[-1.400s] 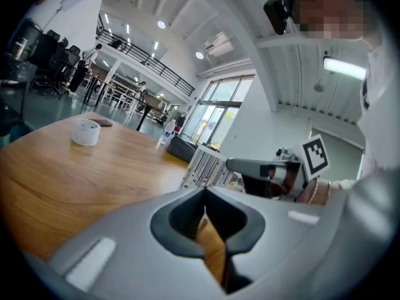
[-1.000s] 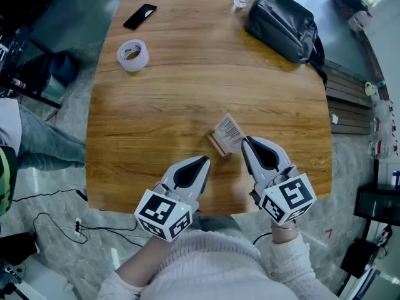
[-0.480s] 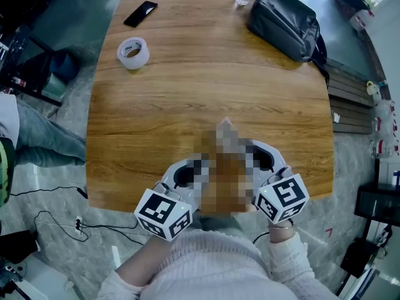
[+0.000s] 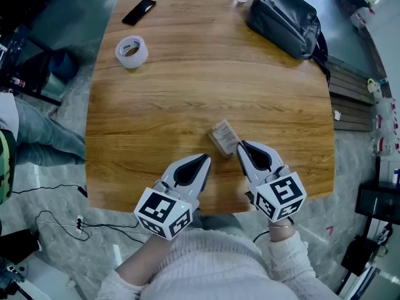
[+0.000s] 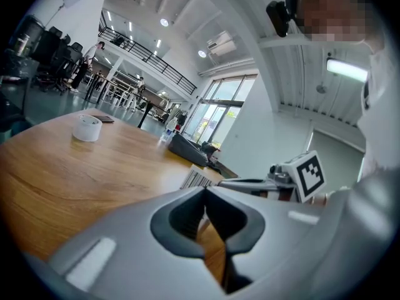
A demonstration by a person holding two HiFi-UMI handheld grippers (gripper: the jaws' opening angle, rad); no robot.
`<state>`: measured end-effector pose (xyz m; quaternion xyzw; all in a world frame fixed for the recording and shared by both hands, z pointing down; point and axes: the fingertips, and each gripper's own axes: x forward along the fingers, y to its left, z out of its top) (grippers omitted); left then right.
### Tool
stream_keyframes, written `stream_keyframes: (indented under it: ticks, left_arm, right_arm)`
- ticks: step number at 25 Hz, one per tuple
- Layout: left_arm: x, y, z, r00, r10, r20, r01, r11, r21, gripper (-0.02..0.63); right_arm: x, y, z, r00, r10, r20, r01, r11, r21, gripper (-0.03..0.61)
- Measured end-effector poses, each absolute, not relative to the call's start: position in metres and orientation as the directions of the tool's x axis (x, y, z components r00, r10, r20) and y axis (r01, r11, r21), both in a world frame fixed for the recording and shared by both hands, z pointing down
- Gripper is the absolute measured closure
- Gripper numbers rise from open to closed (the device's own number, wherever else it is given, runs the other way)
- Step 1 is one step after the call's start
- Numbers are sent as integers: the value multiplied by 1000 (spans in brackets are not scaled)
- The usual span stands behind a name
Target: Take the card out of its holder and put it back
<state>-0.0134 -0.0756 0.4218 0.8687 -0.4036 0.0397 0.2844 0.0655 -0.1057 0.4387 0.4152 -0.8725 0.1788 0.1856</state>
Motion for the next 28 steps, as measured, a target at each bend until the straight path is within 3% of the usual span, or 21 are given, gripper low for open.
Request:
stream_keyframes:
  ticks: [6,13,19,28]
  left_arm:
    - [-12,-75,423,676,-674,300,-721,-520,458,604]
    - [-16,-76,422,678,-669,305,-723,-530,443,604]
    - [-23,-76,411,678,-674,294,-725,-548,417,604]
    - [-15,-63,394,710,-652,265,-697,-598,396,604]
  right_arm:
    - [61,-105,435,-619,-641,454,-769,612,-184,492]
    - [63,-103,416,-625,-657,422,-766,620,-168,477]
    - [68,-93,397,-611,-684,399,-778,613,-141,479]
    - [77,-65,379,-557,-747,364,-821,561,-105,562]
